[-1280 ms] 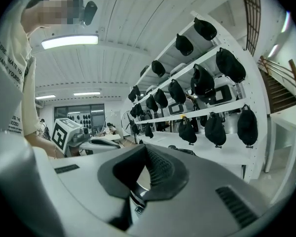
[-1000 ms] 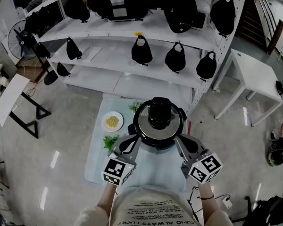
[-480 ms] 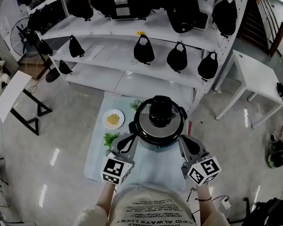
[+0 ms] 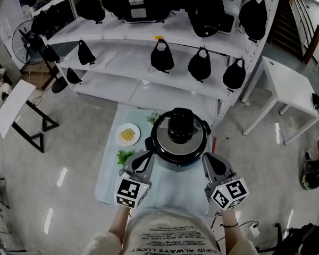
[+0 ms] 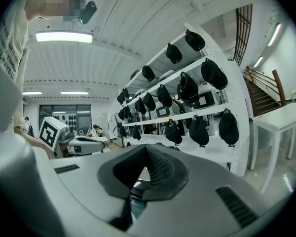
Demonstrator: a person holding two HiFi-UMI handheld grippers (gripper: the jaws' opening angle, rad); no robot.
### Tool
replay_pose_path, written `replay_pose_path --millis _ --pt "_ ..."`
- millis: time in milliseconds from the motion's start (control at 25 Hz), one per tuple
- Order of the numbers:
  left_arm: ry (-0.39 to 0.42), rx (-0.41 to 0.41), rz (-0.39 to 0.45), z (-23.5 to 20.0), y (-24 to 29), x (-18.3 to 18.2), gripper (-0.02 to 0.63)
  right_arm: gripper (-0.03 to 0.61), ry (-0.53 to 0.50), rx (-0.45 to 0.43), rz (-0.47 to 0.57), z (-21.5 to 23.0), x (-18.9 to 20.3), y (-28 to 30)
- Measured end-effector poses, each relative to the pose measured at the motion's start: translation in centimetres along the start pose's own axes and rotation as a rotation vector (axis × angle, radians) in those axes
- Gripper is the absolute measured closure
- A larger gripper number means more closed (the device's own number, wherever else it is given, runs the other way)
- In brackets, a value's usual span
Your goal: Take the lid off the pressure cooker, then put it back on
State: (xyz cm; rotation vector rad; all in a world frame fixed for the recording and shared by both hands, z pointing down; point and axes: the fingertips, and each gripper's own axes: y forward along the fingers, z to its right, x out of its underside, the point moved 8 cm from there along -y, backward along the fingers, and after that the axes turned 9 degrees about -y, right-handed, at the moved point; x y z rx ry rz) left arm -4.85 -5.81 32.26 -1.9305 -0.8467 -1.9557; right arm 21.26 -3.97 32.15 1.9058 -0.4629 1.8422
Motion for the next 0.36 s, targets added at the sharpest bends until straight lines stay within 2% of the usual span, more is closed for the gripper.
replay_pose_path --millis 360 --pt "0.0 -0.001 -0.014 0.07 0.19 0.31 0.583 0.574 -0.008 0.009 -0.02 0.13 0.43 -0.17"
